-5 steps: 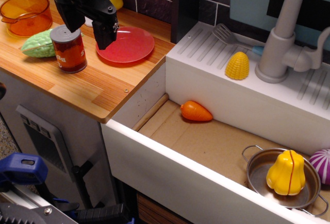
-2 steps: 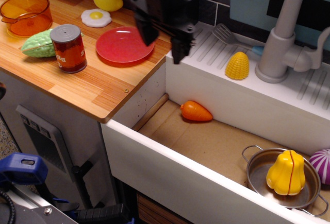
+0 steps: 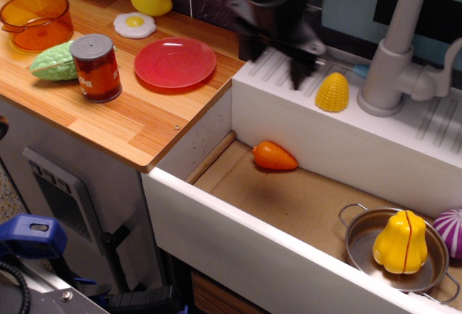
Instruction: Put corn on plate
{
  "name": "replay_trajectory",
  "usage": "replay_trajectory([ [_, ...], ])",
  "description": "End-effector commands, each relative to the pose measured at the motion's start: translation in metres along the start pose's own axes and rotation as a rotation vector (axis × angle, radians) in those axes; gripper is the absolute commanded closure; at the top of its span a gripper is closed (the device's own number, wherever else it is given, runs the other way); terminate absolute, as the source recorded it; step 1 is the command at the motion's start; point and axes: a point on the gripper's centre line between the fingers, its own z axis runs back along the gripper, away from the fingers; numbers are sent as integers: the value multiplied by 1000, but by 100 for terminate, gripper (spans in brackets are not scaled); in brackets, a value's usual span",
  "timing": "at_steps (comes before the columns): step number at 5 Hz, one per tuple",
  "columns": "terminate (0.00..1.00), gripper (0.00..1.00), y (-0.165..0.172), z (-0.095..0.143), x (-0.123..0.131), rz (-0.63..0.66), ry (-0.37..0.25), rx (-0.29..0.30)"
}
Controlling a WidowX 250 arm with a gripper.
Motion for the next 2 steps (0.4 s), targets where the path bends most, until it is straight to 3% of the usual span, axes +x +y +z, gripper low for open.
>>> replay_trajectory([
  [1,0,0,-17,-7,28,-55,-86,21],
  [2,0,0,-23,-19,34,-59,-111,23],
])
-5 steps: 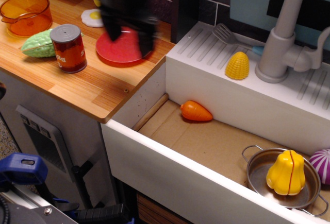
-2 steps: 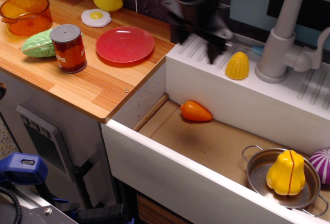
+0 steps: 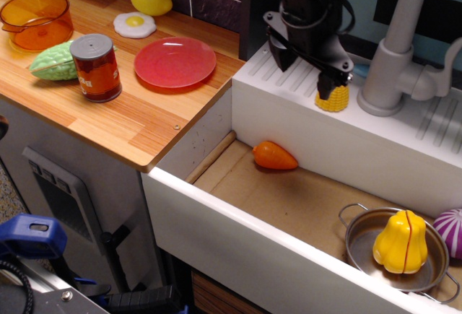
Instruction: Put corn on plate
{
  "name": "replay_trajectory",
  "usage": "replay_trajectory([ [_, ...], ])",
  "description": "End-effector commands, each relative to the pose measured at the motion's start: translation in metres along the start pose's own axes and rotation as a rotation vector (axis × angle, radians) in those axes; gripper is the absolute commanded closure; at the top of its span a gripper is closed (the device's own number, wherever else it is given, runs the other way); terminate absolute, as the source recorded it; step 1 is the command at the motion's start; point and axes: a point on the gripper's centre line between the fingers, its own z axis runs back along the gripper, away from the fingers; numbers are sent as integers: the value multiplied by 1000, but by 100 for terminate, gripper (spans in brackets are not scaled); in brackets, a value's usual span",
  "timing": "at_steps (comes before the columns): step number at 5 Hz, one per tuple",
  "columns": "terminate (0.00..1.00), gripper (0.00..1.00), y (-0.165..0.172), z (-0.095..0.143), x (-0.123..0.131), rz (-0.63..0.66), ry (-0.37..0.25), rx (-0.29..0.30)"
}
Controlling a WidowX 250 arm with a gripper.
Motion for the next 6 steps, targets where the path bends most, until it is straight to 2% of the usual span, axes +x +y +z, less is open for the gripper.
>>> replay_trajectory([
  [1,0,0,-2,-2,20,-8,-87,18],
  [5,0,0,-1,-31,21,-28,-127,-20],
  [6,0,100,0,-28,20,-18,-113,-36],
])
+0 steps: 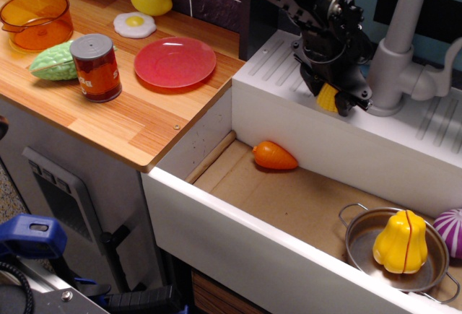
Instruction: Put corn on plate
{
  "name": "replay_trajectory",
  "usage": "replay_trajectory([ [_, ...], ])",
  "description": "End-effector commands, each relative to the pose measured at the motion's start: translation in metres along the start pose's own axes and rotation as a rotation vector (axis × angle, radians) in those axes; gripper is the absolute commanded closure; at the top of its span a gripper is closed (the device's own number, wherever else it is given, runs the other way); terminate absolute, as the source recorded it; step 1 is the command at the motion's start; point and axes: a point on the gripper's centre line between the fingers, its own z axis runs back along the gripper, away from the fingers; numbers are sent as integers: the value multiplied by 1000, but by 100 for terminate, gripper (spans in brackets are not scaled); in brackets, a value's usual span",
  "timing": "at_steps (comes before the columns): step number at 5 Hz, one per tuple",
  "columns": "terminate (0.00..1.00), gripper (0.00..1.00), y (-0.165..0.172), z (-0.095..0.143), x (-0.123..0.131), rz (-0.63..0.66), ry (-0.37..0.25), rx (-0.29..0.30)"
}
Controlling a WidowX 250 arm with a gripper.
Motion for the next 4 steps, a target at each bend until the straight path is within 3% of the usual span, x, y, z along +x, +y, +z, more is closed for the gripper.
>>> replay_trajectory([
  [1,0,100,25,35,10,-15,25,41],
  [3,0,100,106,77,-17,-32,72,136],
  [4,0,100,145,70,-24,-4,91,143],
])
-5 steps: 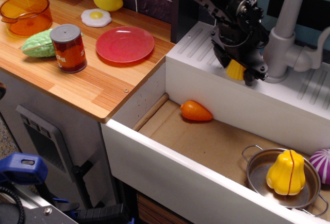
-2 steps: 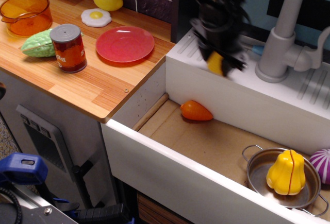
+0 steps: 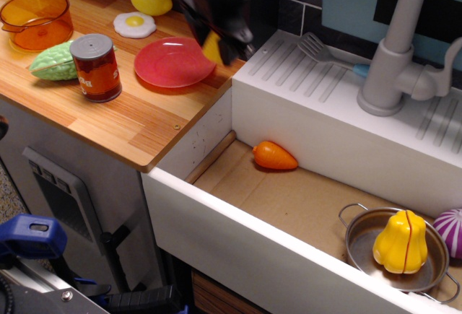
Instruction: Put corn on plate
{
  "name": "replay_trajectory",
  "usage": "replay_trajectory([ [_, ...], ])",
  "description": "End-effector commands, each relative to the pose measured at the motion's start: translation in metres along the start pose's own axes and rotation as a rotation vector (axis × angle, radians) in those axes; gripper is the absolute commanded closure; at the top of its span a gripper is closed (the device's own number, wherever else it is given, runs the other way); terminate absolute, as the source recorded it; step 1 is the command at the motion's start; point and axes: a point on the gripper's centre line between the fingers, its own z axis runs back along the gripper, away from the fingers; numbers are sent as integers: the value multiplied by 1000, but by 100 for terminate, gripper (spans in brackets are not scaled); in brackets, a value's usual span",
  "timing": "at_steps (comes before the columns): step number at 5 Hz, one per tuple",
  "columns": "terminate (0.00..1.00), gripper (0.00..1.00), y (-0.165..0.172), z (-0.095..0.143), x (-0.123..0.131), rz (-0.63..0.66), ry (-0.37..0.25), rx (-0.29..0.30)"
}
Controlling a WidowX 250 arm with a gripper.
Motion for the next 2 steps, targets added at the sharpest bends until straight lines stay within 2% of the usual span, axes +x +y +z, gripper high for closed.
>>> replay_trajectory([
  [1,0,100,38,2,7,-7,-47,55],
  [2,0,100,41,-2,-3,12,-52,62],
])
